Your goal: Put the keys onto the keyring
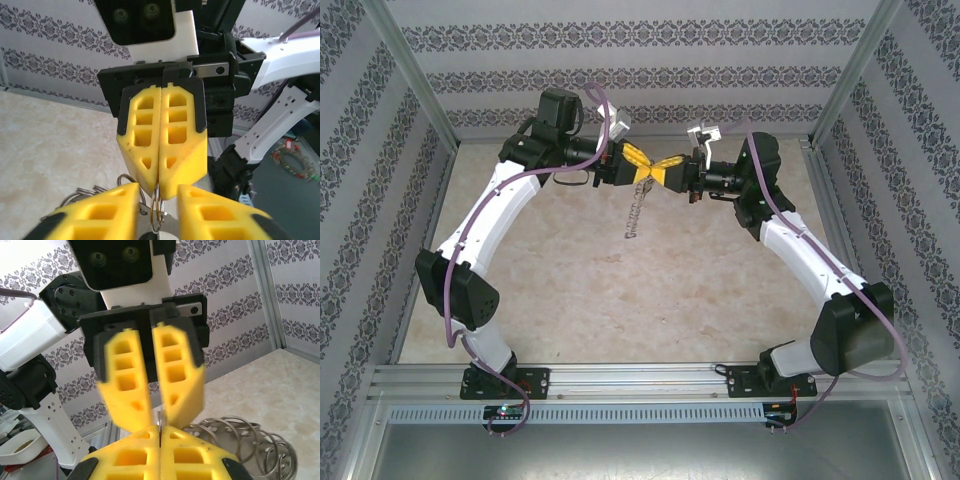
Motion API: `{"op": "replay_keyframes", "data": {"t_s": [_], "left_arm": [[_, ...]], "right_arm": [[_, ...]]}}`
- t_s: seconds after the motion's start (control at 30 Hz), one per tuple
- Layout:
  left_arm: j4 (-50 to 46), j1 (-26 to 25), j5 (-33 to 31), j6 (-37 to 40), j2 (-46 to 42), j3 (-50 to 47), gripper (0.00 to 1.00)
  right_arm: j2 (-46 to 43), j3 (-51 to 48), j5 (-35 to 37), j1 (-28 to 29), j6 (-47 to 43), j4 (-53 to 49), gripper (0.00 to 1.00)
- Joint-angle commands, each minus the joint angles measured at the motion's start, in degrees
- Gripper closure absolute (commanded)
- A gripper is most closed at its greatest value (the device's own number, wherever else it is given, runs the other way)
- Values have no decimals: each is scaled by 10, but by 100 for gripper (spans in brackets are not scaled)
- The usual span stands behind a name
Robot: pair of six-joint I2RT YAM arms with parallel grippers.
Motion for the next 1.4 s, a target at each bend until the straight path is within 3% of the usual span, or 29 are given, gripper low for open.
{"op": "replay_keyframes", "data": {"t_s": [0.0,0.23,0.4,0.53,0.83,1.37], "left_arm": [[-40,15,2,38,-25,22,66],[-166,32,0,122,-15,68,59],[-223,32,4,158,2,94,59],[-238,31,17,166,12,102,60],[-244,21,30,167,26,110,61],[-248,0,29,164,48,119,64]], "right_arm": [[9,35,-40,-8,-48,-41,100],[18,77,-73,-16,-128,-151,100],[19,139,-47,-10,-250,-322,100],[22,168,-32,-5,-284,-375,100],[28,193,0,19,-324,-425,100],[26,188,12,24,-329,-423,100]]}}
